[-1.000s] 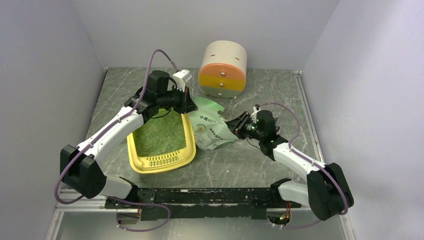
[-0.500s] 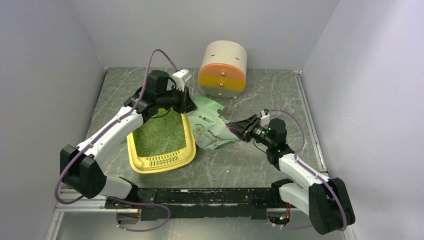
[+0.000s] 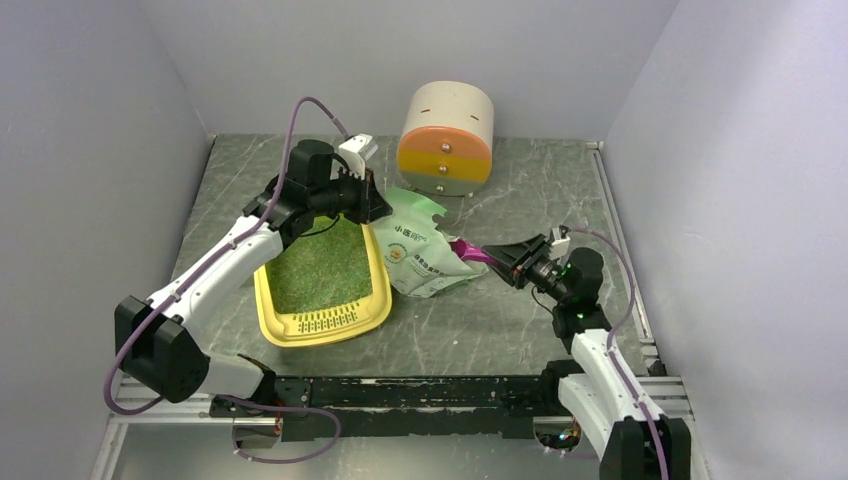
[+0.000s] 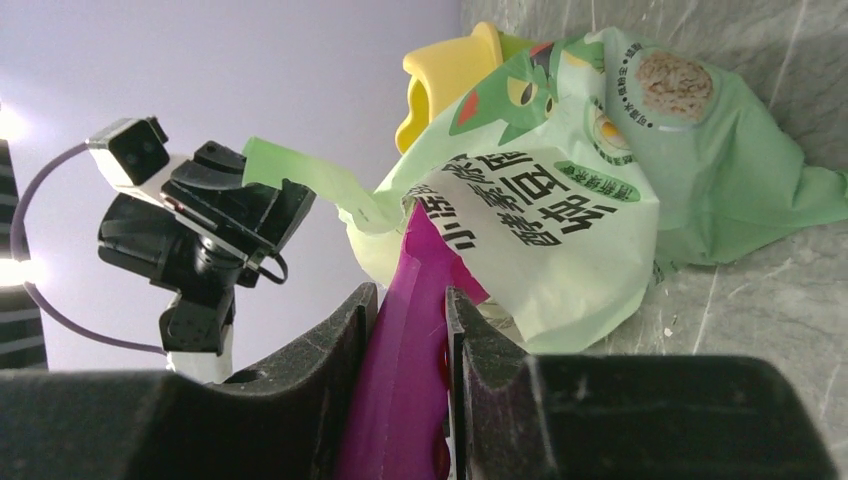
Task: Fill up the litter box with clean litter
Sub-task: 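Scoop the cat litter from the cat litter bag.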
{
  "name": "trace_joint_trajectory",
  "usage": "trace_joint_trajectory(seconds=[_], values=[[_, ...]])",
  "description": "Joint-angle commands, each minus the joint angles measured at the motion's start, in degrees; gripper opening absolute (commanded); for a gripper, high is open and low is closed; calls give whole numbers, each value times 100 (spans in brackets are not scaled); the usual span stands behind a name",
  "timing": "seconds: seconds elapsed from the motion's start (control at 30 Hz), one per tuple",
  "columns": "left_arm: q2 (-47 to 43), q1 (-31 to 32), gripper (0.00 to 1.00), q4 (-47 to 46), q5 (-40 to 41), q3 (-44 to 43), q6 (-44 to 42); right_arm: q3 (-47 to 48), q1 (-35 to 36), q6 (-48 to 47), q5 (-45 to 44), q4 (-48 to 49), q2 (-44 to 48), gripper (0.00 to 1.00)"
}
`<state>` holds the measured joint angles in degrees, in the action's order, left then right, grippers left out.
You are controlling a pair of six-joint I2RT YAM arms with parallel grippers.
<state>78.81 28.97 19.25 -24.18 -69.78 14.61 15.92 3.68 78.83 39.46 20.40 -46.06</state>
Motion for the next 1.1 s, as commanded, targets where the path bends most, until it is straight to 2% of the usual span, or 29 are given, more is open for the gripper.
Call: trace_joint_trajectory(seconds=[0.0,0.33,0.53,0.77,0.9,0.93,1.07], values=[[-151,-6,5,-205,166,73,121,43,-344,40,489,-220,315,0],[-263,-6,5,-242,520,76,174,363,-1450,-678,1336,-1310,381,0],[-224,-6,5,-219,513,63,135,385,-1958,-775,2002,-1244,301,0],[-151,-7,5,-298,151,78,130,206,-1793,-581,1949,-786,188,0],[-121,-9,5,-211,45,7,97,-246,-1544,508,1935,916,-90,0],[-113,-10,5,-211,41,-16,84,-213,-1437,490,1914,1009,-207,0],[-85,-6,5,-172,16,-27,94,187,-1486,-507,1987,-289,-282,0]])
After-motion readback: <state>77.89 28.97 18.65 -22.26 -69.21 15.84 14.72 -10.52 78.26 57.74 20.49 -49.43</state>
